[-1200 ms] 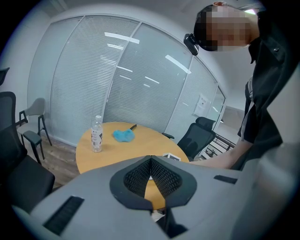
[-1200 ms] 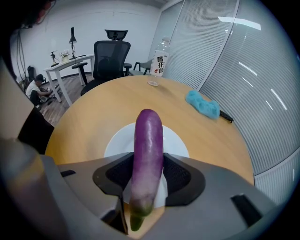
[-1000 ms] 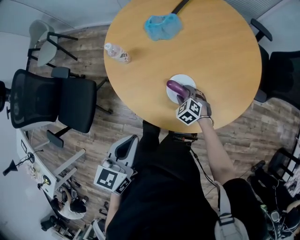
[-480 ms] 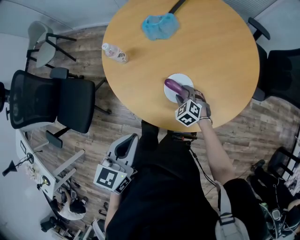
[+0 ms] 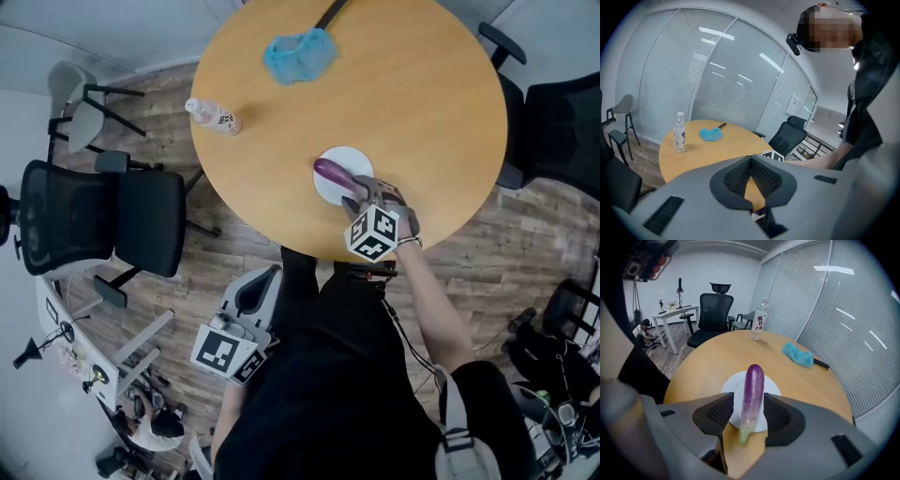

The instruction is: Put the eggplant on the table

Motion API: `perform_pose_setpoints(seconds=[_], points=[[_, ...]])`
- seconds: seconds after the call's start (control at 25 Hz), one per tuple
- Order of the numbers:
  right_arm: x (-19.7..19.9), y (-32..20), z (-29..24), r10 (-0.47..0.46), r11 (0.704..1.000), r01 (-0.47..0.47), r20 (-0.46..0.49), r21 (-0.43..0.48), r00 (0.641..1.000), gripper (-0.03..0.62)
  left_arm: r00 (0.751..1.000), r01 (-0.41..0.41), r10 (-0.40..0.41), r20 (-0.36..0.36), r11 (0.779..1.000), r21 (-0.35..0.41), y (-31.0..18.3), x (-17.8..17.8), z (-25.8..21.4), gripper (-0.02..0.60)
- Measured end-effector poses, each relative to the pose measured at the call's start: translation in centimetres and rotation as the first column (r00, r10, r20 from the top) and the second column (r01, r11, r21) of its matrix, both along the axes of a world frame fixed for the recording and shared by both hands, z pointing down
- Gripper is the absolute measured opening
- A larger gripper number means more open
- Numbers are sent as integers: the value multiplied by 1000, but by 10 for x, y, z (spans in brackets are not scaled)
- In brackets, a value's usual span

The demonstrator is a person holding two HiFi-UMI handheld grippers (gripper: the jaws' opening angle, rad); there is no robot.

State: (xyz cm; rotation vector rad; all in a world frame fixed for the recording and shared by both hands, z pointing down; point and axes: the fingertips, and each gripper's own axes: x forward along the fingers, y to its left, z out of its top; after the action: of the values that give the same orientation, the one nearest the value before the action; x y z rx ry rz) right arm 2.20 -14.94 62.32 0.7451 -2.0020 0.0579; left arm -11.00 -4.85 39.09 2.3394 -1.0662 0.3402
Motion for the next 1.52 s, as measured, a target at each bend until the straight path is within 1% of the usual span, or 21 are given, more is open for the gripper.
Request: perform_pose_setpoints(seconds=[0.12, 0.28, 0.36, 0.52, 0.64, 0.84, 1.0, 1.08, 1.16, 1.24, 1.28, 1.32, 1.36, 1.4, 1.48, 1.52], points=[[8, 11, -8, -24, 1000, 24, -16, 4, 1000, 184, 1000, -30, 30, -2, 1000, 4, -1, 16, 0, 9], [18, 25, -16, -51, 999, 52, -26, 14, 998, 166, 999, -43, 43, -9, 999, 7, -2, 33, -1, 9], [22, 31, -20, -56, 998, 56, -21, 19, 998, 158, 999, -50, 50, -15, 999, 9, -1, 41, -1, 9], [31, 38, -32, -58, 998, 58, 1, 35, 998, 106, 998, -65, 65, -19, 998, 11, 0, 56, -2, 9], [38, 40, -42, -62, 997, 61, 12, 52, 998, 79, 997, -73, 73, -24, 997, 13, 0, 67, -2, 9], [44, 47, -67, -63, 993, 60, 34, 98, 997, 62, 995, -88, 89, -37, 996, 20, -3, 82, -4, 9], [42, 56, -100, -72, 992, 61, 104, 110, 992, 55, 995, -91, 92, -33, 995, 37, -8, 87, -6, 9], [42, 57, -120, -54, 992, 36, 161, 117, 985, 55, 994, -103, 104, -25, 994, 47, -10, 91, -5, 9], [43, 59, -139, -25, 994, -2, 235, 113, 972, 51, 993, -116, 117, -22, 992, 49, -9, 95, -4, 9], [43, 62, -159, 0, 995, -32, 332, 90, 943, 49, 992, -125, 126, -24, 991, 55, -10, 101, -4, 9], [43, 63, -170, 0, 997, -32, 386, 77, 923, 49, 991, -128, 129, -27, 990, 60, -11, 103, -5, 9], [42, 65, -183, -10, 997, -23, 444, 69, 896, 49, 991, -130, 132, -30, 989, 67, -13, 105, -6, 9], [40, 67, -197, -24, 998, -12, 508, 68, 861, 49, 991, -130, 133, -31, 989, 73, -15, 107, -8, 9], [39, 68, -213, -31, 998, -12, 583, 69, 812, 49, 991, -127, 130, -32, 989, 78, -17, 108, -10, 9], [40, 66, -245, -10, 998, -40, 728, 52, 686, 43, 992, -118, 122, -35, 989, 91, -22, 109, -16, 9], [44, 66, -257, 5, 998, -49, 772, 34, 636, 40, 992, -114, 119, -38, 988, 99, -24, 110, -19, 10]])
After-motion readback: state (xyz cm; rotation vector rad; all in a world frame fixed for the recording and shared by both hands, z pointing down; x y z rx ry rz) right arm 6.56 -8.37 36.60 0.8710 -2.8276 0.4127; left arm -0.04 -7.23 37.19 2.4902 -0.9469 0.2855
